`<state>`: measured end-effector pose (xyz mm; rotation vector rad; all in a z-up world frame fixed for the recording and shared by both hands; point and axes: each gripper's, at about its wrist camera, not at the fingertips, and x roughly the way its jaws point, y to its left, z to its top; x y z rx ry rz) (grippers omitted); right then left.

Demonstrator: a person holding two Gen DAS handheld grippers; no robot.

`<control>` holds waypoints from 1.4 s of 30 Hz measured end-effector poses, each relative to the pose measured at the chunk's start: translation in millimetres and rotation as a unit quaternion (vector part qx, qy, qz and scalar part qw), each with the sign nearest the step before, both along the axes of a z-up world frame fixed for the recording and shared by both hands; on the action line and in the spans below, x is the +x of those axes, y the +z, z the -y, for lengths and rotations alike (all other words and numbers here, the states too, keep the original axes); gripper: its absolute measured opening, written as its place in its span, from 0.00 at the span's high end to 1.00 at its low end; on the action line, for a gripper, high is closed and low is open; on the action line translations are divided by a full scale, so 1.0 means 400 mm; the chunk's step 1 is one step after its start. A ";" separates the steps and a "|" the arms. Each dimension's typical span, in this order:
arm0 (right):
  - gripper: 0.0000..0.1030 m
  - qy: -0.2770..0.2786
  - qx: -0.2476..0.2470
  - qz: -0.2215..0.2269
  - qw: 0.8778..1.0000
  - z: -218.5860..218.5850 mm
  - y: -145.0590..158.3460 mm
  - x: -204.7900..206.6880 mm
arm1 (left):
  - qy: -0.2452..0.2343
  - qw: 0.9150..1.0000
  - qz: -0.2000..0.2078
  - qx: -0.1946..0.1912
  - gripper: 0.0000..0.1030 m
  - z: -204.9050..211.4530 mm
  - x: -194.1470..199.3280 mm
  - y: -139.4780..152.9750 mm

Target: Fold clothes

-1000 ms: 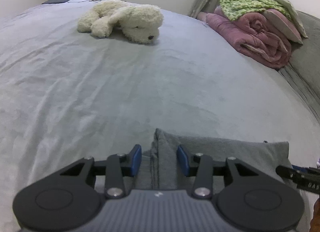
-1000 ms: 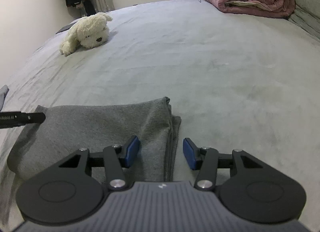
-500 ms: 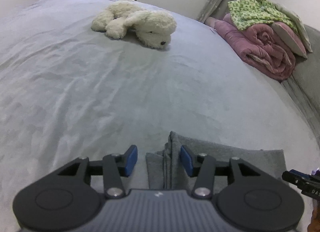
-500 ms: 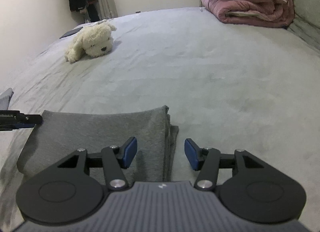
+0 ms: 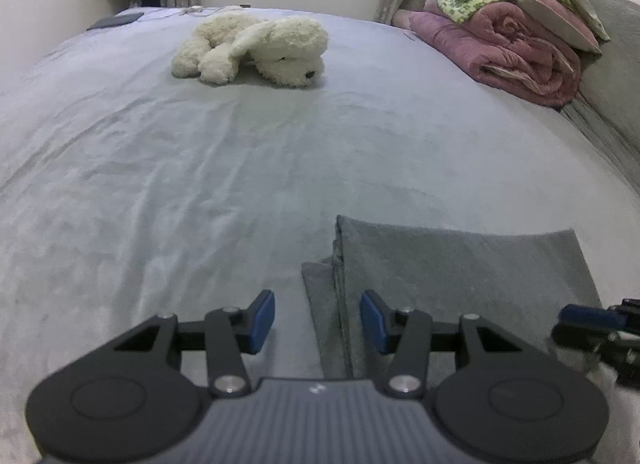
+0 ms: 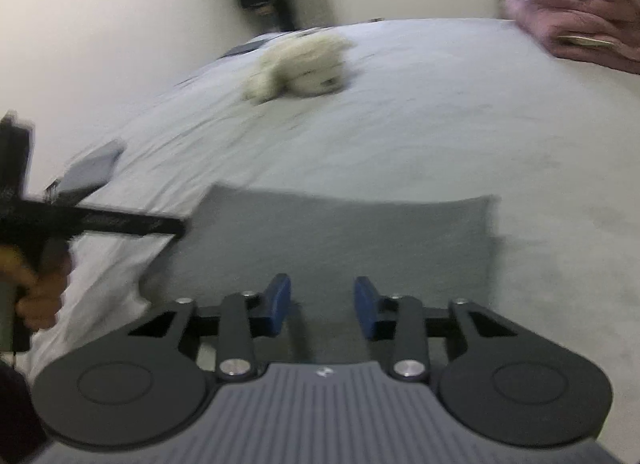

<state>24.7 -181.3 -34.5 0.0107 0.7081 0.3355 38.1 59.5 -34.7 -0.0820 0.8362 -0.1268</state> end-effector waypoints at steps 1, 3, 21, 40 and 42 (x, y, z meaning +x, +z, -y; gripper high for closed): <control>0.71 0.005 -0.001 -0.001 1.000 -0.007 -0.002 0.000 | -0.002 1.000 0.001 0.011 0.52 0.004 -0.002 -0.002; 0.71 0.015 -0.004 -0.004 1.000 -0.022 -0.006 0.000 | -0.005 1.000 0.000 0.029 0.51 0.010 -0.006 -0.008; 0.63 0.102 -0.008 0.021 0.995 -0.127 0.008 -0.047 | 0.027 0.999 -0.029 -0.004 0.44 -0.039 0.000 -0.018; 0.50 0.248 -0.271 0.168 0.915 -0.335 -0.131 -0.148 | 0.034 0.989 -0.077 -0.120 0.43 -0.079 -0.009 -0.032; 0.50 0.253 -0.297 0.189 0.901 -0.347 -0.146 -0.150 | 0.038 0.989 -0.076 -0.118 0.43 -0.083 -0.009 -0.030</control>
